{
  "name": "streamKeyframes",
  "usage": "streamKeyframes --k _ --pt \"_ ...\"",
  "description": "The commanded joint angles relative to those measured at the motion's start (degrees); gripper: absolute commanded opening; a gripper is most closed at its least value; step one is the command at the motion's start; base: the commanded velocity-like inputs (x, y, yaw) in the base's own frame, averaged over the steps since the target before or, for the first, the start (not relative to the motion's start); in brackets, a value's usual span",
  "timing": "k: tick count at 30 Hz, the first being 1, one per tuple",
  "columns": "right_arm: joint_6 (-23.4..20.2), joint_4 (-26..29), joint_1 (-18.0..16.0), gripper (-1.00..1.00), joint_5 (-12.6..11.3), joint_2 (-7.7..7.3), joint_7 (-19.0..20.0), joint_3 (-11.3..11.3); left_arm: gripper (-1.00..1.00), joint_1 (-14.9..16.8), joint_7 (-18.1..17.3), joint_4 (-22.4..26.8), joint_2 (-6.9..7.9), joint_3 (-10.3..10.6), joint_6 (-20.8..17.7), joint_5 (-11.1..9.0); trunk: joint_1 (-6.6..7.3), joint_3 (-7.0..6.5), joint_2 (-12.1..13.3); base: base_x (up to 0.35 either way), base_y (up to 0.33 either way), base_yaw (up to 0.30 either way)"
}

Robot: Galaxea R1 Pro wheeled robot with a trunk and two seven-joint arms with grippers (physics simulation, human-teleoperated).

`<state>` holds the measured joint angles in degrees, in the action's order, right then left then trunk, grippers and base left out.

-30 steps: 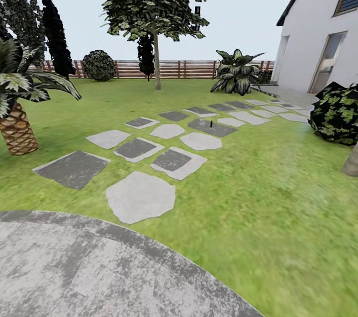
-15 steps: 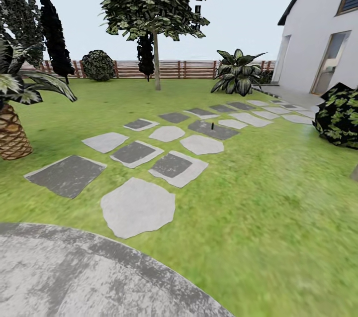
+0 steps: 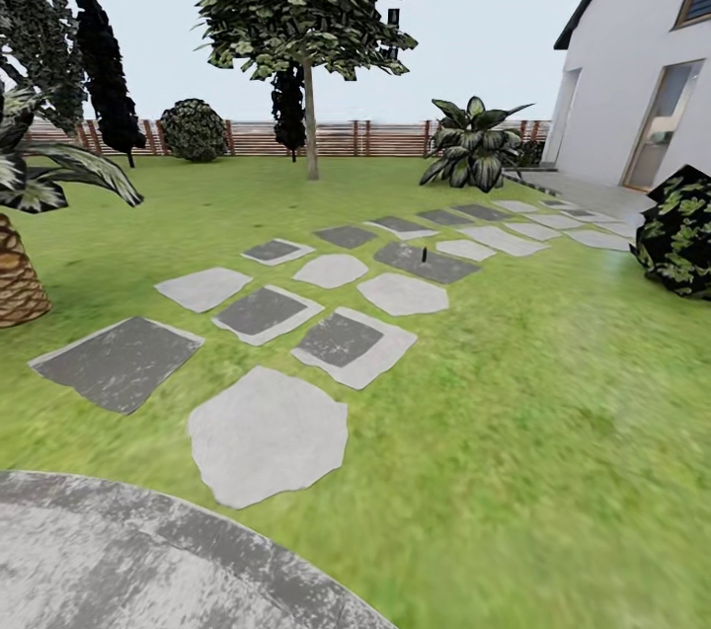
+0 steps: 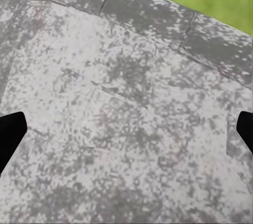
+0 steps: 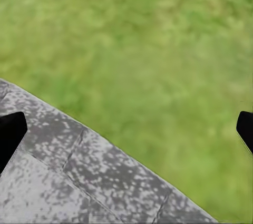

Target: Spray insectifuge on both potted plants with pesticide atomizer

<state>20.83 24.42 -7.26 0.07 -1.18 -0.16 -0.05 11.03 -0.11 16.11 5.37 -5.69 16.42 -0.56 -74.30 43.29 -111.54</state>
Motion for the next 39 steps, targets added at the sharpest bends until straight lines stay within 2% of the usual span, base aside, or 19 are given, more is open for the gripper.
streamKeyframes --k 1,39 --pt "0.2 -0.1 0.0 1.00 0.0 -0.09 0.0 0.1 1.00 0.0 0.0 -0.1 -0.01 -0.1 0.2 -0.1 -0.03 0.05 0.0 0.339 0.000 0.000" --pt "0.2 0.0 0.0 1.00 0.0 -0.14 0.0 -0.1 1.00 0.0 -0.1 -0.1 -0.05 -0.1 0.2 -0.1 -0.03 0.05 0.0 0.339 0.000 0.000"
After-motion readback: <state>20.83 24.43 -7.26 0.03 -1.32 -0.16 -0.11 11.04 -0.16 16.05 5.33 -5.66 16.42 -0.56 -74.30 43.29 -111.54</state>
